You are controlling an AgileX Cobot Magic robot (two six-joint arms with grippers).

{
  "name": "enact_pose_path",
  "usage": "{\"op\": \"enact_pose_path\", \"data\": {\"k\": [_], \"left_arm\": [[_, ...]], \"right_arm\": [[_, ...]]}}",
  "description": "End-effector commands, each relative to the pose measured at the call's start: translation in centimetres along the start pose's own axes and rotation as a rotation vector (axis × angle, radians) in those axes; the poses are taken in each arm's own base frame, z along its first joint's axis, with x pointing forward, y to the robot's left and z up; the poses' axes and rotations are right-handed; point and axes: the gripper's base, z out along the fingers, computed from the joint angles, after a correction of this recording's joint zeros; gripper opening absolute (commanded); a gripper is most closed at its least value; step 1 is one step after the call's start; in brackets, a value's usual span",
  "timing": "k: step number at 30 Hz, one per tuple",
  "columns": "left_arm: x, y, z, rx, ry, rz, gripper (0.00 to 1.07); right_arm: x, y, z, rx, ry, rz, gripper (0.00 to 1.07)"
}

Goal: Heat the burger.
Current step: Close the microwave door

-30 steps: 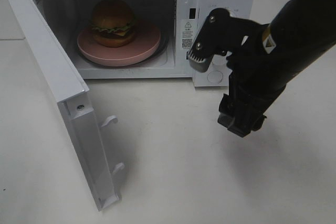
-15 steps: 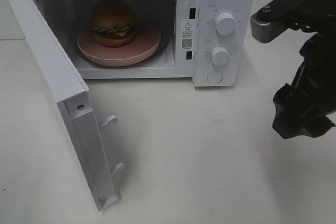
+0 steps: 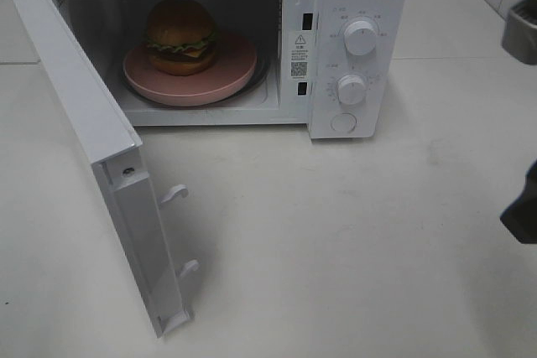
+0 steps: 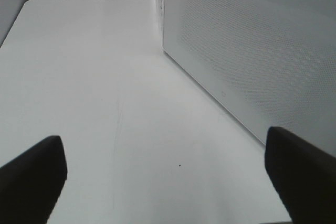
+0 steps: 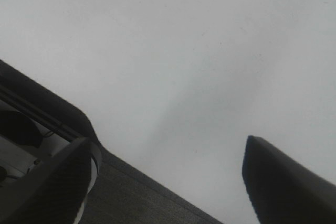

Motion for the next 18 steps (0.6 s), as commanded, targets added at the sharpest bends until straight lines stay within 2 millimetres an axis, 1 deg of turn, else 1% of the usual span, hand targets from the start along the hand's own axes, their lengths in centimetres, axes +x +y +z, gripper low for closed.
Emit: {"op": "enact_pose_path", "data": {"k": [1,2,4,5,6,7,8,9,10,11,12,13,14,15,16,17,18], "left_arm": [[0.1,-0.1,-0.2,0.011,-0.036,0.0,0.96],[0.1,-0.1,-0.2,0.011,-0.036,0.0,0.96],[0.1,-0.1,-0.2,0.011,-0.036,0.0,0.96],[0.1,-0.1,-0.2,0.011,-0.036,0.0,0.96],[0.1,-0.1,-0.2,0.011,-0.036,0.0,0.96],[0.1,-0.1,-0.2,0.011,-0.036,0.0,0.96],[0.1,-0.1,-0.2,0.011,-0.036,0.0,0.96],[0.1,-0.1,-0.2,0.011,-0.036,0.0,0.96],[0.1,-0.1,-0.2,0.011,-0.036,0.0,0.96],[0.1,-0.1,-0.2,0.011,-0.036,0.0,0.96],[0.1,-0.1,-0.2,0.011,-0.036,0.0,0.96],[0.1,-0.1,-0.2,0.011,-0.036,0.0,0.96],[0.1,-0.1,-0.2,0.011,-0.036,0.0,0.96],[0.1,-0.1,-0.2,0.011,-0.036,0.0,0.96],[0.1,-0.1,-0.2,0.011,-0.036,0.0,0.96],[0.1,-0.1,-0.2,0.011,-0.036,0.0,0.96],[0.1,-0.1,-0.2,0.011,-0.036,0.0,0.96]], "right_arm": [[2.6,-0.2,0.0,0.007,-0.011,0.015,0.76],[2.6,-0.2,0.0,0.007,-0.011,0.015,0.76],[4.1,-0.6,0.1,0.01,-0.019,0.077,0.76],[4.1,-0.6,0.1,0.01,-0.019,0.077,0.76],[4.6,-0.9,0.0,0.01,-0.026,0.106,0.76],[5.5,-1.3,0.1,0.023,-0.035,0.153,0.76],[5.5,-1.3,0.1,0.023,-0.035,0.153,0.76],[6.5,-1.7,-0.1,0.042,-0.057,0.191,0.76],[6.5,-1.7,-0.1,0.042,-0.057,0.191,0.76],[7.0,-1.9,-0.2,0.051,-0.067,0.208,0.76],[8.0,-2.1,-0.5,0.068,-0.102,0.251,0.76],[8.0,-2.1,-0.5,0.068,-0.102,0.251,0.76],[8.4,-2.1,-0.7,0.071,-0.118,0.27,0.76],[9.3,-2.0,-1.0,0.073,-0.158,0.312,0.76],[9.3,-2.0,-1.0,0.073,-0.158,0.312,0.76],[9.8,-1.9,-1.2,0.073,-0.185,0.333,0.76],[10.7,-1.7,-1.5,0.075,-0.239,0.348,0.76]]}}
